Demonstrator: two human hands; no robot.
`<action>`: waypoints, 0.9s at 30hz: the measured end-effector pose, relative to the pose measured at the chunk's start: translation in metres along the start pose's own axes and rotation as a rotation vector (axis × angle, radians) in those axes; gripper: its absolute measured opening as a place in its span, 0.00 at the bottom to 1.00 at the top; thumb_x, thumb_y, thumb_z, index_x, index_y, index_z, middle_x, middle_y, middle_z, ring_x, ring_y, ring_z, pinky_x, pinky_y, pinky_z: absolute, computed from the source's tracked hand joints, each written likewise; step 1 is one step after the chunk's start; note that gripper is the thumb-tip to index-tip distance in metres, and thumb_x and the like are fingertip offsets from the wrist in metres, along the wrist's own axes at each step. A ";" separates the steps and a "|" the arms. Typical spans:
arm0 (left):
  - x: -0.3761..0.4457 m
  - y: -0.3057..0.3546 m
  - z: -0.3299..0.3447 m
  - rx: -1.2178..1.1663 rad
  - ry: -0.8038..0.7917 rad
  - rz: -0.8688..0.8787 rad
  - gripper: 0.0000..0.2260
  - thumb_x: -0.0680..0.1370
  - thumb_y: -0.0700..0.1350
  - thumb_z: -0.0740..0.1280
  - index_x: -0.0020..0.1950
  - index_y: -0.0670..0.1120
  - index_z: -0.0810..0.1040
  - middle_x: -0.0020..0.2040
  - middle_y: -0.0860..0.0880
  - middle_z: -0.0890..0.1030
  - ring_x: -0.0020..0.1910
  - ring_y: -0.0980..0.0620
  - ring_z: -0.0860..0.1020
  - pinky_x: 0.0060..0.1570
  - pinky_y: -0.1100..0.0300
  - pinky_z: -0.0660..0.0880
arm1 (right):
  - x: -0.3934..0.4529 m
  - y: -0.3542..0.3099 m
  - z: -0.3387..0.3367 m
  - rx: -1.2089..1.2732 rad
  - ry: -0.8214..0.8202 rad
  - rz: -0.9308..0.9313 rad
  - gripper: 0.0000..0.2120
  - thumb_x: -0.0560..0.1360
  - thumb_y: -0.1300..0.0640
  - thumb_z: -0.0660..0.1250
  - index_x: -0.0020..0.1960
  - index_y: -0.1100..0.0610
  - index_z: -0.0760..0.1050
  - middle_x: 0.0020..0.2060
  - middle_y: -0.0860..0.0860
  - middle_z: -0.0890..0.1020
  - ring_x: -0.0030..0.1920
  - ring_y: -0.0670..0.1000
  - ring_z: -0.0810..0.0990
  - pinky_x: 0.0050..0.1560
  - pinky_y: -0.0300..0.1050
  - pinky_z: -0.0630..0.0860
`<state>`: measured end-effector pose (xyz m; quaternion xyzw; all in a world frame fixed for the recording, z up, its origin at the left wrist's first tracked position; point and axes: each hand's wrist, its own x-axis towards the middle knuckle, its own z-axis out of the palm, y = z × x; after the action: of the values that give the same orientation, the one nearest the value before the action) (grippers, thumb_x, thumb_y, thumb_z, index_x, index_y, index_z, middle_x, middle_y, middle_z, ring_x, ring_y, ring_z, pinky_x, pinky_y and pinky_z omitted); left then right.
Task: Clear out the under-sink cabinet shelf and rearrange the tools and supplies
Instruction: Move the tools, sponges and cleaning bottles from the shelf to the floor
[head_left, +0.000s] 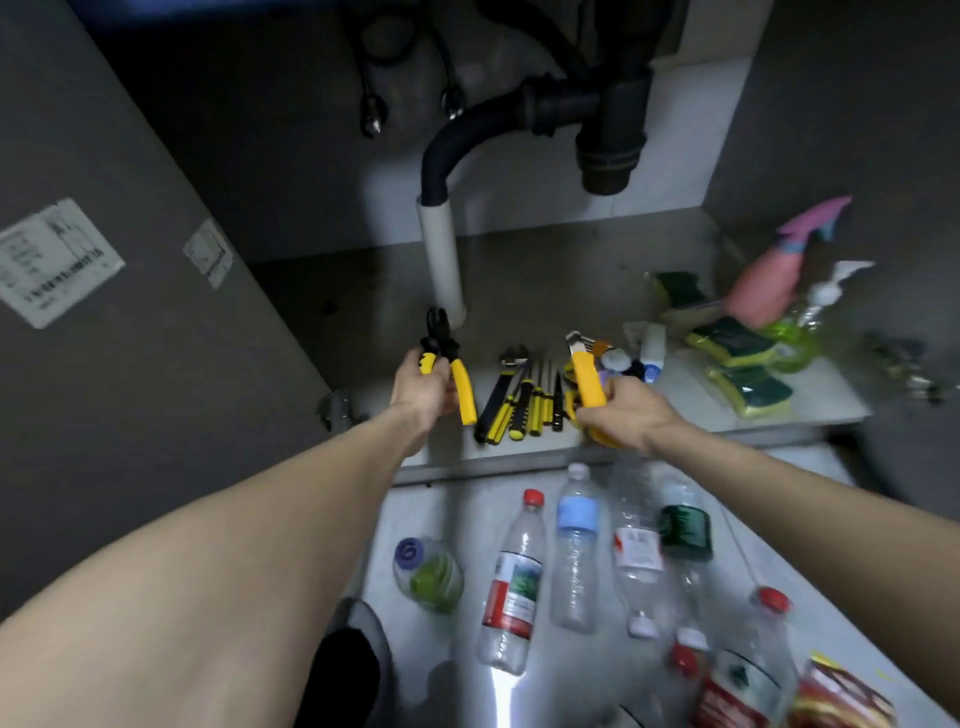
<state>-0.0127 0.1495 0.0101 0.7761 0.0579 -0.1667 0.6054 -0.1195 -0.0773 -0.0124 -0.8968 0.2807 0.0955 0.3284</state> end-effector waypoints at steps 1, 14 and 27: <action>-0.014 0.002 0.005 -0.015 -0.012 -0.003 0.14 0.85 0.43 0.59 0.70 0.43 0.68 0.50 0.41 0.77 0.42 0.41 0.80 0.46 0.47 0.80 | -0.014 0.018 -0.010 -0.032 0.002 0.013 0.19 0.60 0.40 0.68 0.41 0.54 0.76 0.38 0.52 0.81 0.42 0.56 0.80 0.39 0.46 0.73; -0.174 -0.053 0.129 0.363 -0.388 0.109 0.27 0.71 0.38 0.78 0.62 0.53 0.70 0.39 0.50 0.78 0.21 0.58 0.75 0.21 0.58 0.76 | -0.203 0.261 -0.049 -0.132 -0.071 0.452 0.07 0.69 0.54 0.69 0.43 0.54 0.73 0.40 0.52 0.80 0.41 0.54 0.80 0.32 0.42 0.68; -0.180 -0.124 0.317 0.690 -0.525 -0.042 0.17 0.68 0.47 0.78 0.53 0.45 0.79 0.43 0.48 0.82 0.44 0.48 0.82 0.41 0.55 0.80 | -0.198 0.338 0.015 0.061 -0.055 0.561 0.22 0.73 0.50 0.70 0.62 0.59 0.70 0.61 0.58 0.77 0.62 0.61 0.77 0.56 0.47 0.72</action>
<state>-0.2771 -0.1017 -0.1114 0.8629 -0.1415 -0.3804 0.3010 -0.4742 -0.1920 -0.1341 -0.7710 0.5116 0.1983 0.3232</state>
